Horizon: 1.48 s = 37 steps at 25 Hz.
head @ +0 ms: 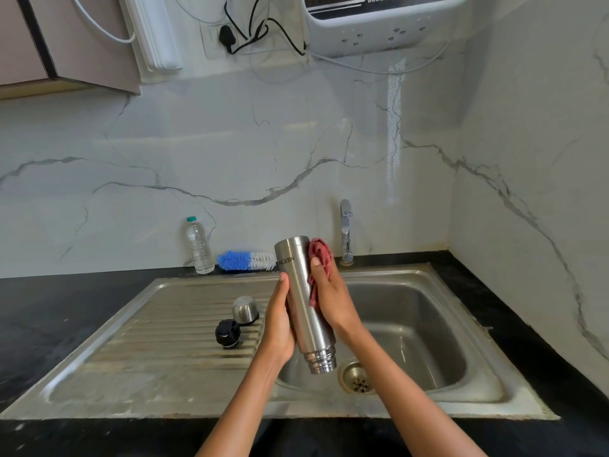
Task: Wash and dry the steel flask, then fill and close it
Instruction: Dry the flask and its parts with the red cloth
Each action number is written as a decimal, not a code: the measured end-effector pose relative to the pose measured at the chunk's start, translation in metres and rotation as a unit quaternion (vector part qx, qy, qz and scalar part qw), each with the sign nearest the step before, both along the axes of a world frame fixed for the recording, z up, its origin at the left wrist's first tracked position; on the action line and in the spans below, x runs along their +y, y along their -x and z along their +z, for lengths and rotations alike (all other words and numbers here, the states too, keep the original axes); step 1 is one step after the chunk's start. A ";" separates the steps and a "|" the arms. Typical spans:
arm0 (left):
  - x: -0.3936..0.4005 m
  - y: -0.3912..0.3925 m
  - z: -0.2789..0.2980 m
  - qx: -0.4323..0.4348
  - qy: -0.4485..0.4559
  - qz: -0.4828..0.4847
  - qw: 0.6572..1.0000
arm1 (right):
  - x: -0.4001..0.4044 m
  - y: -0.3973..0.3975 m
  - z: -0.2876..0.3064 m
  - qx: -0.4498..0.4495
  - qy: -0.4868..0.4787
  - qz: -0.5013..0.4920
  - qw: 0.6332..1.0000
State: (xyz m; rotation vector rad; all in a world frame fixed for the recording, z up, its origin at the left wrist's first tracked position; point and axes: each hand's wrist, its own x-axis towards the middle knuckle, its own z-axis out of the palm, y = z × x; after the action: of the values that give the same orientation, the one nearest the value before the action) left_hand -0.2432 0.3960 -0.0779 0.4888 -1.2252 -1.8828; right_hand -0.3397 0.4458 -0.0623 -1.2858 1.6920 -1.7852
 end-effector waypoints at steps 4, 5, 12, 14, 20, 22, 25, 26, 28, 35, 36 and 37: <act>-0.006 0.003 0.001 -0.011 -0.020 0.019 1.000 | 0.011 -0.005 -0.021 -0.049 -0.022 0.055 0.997; -0.007 0.003 0.002 -0.019 -0.017 0.024 0.999 | 0.015 -0.007 -0.028 -0.054 -0.033 0.065 0.996; -0.010 0.004 -0.001 -0.024 0.068 0.093 0.993 | 0.033 -0.019 -0.042 -0.119 0.021 0.071 0.990; -0.013 0.007 0.001 -0.030 0.090 0.120 0.988 | 0.031 -0.027 -0.043 -0.103 0.062 0.046 0.992; 0.004 0.001 -0.003 -0.059 0.133 0.055 0.988 | 0.011 -0.015 -0.027 0.110 0.104 -0.024 0.988; 0.004 -0.001 -0.006 -0.050 0.116 0.017 0.992 | 0.007 -0.009 -0.014 0.180 0.087 -0.027 0.979; -0.001 -0.004 -0.004 -0.035 0.061 -0.017 0.997 | 0.001 0.001 0.010 0.094 0.076 0.000 0.993; -0.002 -0.003 -0.006 -0.029 0.052 -0.019 0.998 | 0.000 0.003 0.015 0.012 0.069 0.009 0.997; 0.001 0.001 -0.010 -0.019 0.037 -0.005 0.999 | 0.001 0.006 0.015 -0.084 0.038 0.022 0.996; -0.021 0.005 -0.011 -0.024 -0.003 0.010 1.000 | 0.024 -0.010 -0.028 -0.133 -0.047 0.101 0.985; -0.026 0.005 -0.009 -0.033 0.010 0.020 0.999 | 0.027 -0.010 -0.031 -0.159 -0.057 0.111 0.979; -0.030 0.006 -0.006 -0.043 0.018 0.036 0.998 | 0.030 -0.011 -0.034 -0.182 -0.068 0.117 0.974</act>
State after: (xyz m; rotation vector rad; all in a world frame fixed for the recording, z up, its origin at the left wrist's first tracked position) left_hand -0.2487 0.3660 -0.0836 0.5914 -1.2786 -1.7919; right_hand -0.3291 0.4755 -0.0960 -0.9806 1.3730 -1.6177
